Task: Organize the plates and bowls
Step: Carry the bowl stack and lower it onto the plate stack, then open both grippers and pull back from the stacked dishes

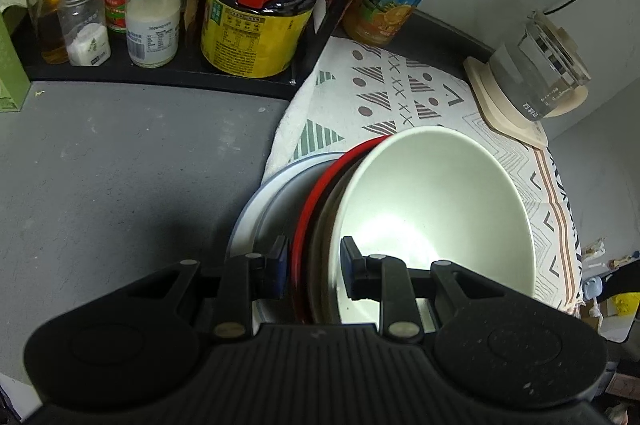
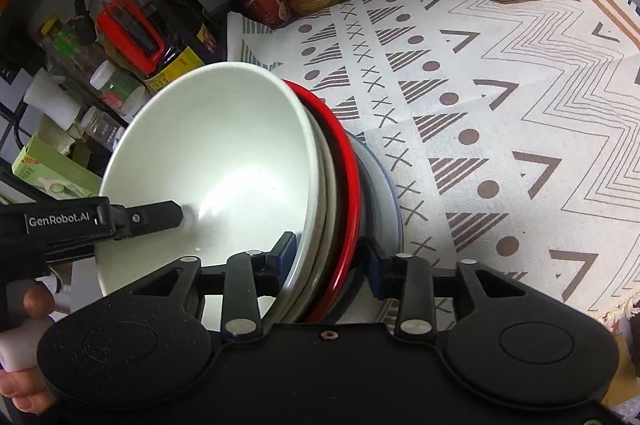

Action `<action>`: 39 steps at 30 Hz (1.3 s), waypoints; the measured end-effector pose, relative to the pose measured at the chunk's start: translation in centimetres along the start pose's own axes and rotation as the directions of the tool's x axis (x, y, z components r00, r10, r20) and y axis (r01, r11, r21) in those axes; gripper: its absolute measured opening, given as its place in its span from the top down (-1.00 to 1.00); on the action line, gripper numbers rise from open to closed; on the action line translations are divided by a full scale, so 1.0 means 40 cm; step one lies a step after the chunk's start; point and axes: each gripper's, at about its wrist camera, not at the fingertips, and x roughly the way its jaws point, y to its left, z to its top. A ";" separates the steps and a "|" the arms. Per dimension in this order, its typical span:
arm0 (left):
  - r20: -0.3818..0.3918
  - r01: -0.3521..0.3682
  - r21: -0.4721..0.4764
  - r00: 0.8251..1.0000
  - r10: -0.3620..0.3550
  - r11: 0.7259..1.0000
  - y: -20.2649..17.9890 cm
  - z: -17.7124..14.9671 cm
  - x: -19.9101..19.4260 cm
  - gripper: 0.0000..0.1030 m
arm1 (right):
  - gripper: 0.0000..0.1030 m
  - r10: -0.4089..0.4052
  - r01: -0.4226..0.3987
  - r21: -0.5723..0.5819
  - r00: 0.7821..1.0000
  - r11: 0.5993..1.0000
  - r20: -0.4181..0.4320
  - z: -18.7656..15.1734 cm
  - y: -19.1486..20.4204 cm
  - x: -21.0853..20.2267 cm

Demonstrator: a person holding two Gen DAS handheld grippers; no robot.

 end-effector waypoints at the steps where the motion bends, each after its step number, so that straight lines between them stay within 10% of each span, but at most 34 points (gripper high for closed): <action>1: -0.007 0.006 -0.003 1.000 -0.006 1.000 0.001 0.001 0.002 0.51 | 0.14 0.003 -0.003 0.001 1.000 1.000 0.000 0.000 0.000 0.001; 12: 0.055 -0.004 0.038 0.998 0.002 0.999 -0.020 -0.006 -0.051 0.34 | -0.23 0.041 -0.045 0.035 0.993 0.998 0.109 -0.035 -0.009 -0.091; 27: 0.187 -0.044 0.111 0.982 0.022 0.993 -0.093 -0.144 -0.227 -0.57 | -0.99 -0.067 0.047 0.068 0.941 0.997 0.333 -0.211 -0.057 -0.358; 39: 0.260 -0.075 0.192 0.965 0.023 0.978 -0.136 -0.305 -0.345 -0.79 | -0.99 -0.128 0.095 0.100 0.902 0.990 0.411 -0.387 -0.078 -0.488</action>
